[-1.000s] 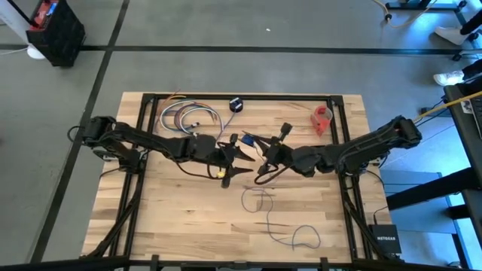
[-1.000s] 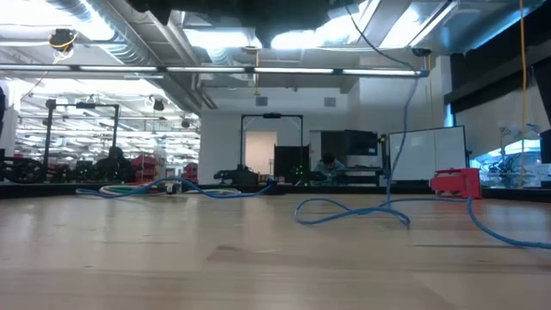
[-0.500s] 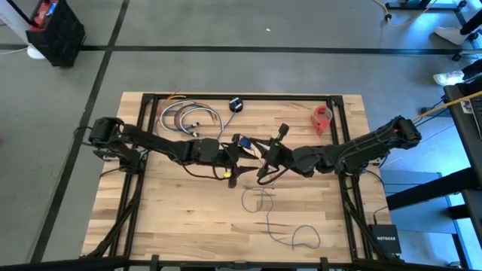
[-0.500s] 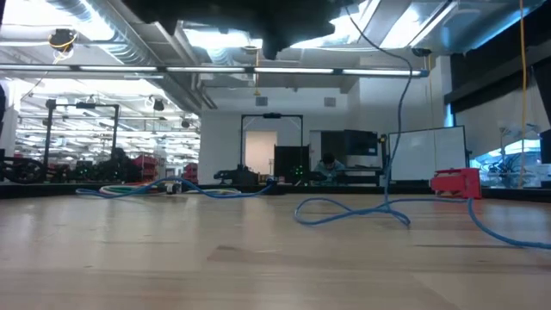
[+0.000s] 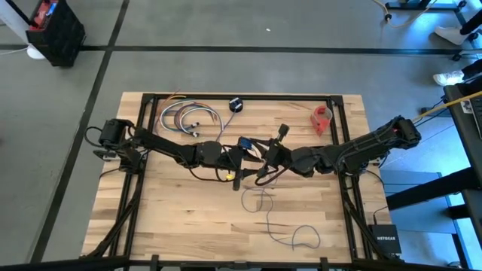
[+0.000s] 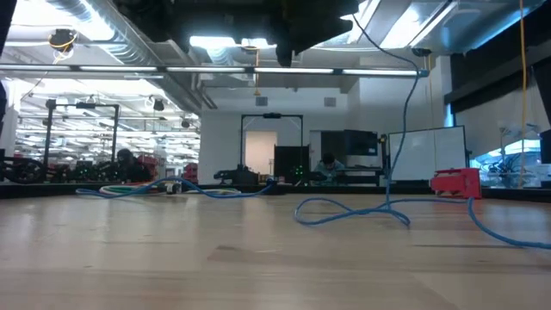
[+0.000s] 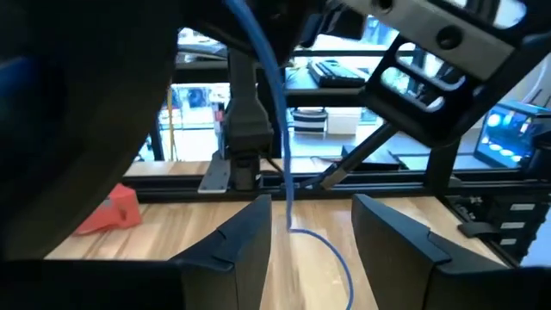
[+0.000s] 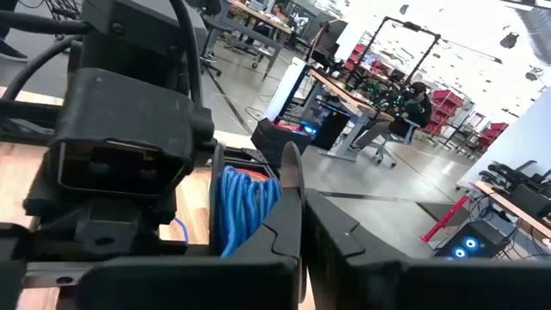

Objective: Coil cords
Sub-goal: Coil the blue wire onto the black spool

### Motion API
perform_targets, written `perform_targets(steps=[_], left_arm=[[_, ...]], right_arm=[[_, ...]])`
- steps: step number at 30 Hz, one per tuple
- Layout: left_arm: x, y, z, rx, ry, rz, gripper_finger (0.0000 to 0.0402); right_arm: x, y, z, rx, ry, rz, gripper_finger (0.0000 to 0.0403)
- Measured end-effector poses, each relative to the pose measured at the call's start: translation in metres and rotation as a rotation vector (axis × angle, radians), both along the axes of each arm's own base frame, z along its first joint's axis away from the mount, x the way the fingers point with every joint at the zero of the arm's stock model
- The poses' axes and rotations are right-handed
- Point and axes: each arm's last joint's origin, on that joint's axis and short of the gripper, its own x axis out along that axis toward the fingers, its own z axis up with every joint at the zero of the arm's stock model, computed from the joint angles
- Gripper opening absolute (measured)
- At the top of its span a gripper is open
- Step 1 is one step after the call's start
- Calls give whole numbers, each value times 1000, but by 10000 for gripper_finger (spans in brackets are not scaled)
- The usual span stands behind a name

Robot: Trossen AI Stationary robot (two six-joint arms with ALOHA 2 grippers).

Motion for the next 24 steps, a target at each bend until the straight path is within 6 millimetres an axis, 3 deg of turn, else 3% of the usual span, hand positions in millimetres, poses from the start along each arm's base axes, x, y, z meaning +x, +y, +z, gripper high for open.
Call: perform_targets(steps=[24], left_arm=[[2, 2, 0, 5, -24, 47, 143]], right_arm=[[3, 1, -1, 11, -14, 41, 8]])
